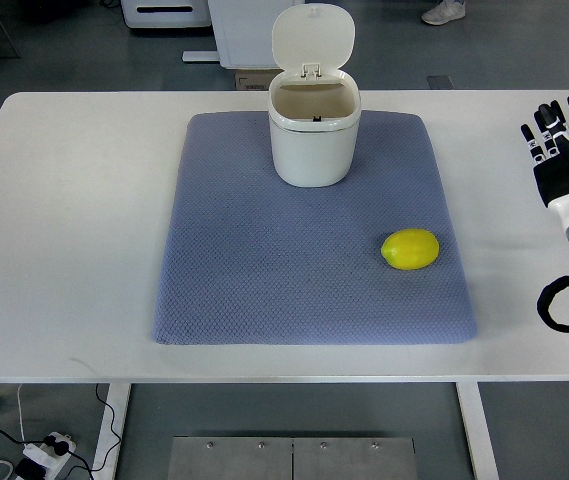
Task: Put lemon in trash with right hand
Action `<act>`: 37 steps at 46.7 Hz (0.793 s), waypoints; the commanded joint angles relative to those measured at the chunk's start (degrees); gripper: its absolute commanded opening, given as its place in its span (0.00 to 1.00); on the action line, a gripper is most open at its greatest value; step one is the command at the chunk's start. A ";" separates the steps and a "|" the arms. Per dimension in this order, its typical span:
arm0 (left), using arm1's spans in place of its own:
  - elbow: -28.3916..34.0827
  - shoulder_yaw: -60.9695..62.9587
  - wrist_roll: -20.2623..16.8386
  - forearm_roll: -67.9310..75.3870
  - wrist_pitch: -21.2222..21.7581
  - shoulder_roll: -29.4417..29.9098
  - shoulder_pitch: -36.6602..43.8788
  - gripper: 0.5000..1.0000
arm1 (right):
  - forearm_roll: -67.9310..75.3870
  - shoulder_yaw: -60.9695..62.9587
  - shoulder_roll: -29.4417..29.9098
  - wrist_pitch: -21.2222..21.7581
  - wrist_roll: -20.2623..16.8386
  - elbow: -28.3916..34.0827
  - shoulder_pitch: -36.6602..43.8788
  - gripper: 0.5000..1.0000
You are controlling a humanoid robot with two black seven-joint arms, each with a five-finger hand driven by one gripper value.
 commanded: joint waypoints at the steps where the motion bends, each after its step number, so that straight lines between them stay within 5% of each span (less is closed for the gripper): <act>1: 0.00 0.00 0.00 0.02 -0.07 0.00 -0.04 1.00 | 0.00 0.09 0.01 0.05 0.02 0.00 -0.15 1.00; 37: 0.00 0.00 0.00 -0.07 -0.07 0.00 0.22 1.00 | 0.00 -0.62 1.24 0.14 -0.16 0.00 -0.15 1.00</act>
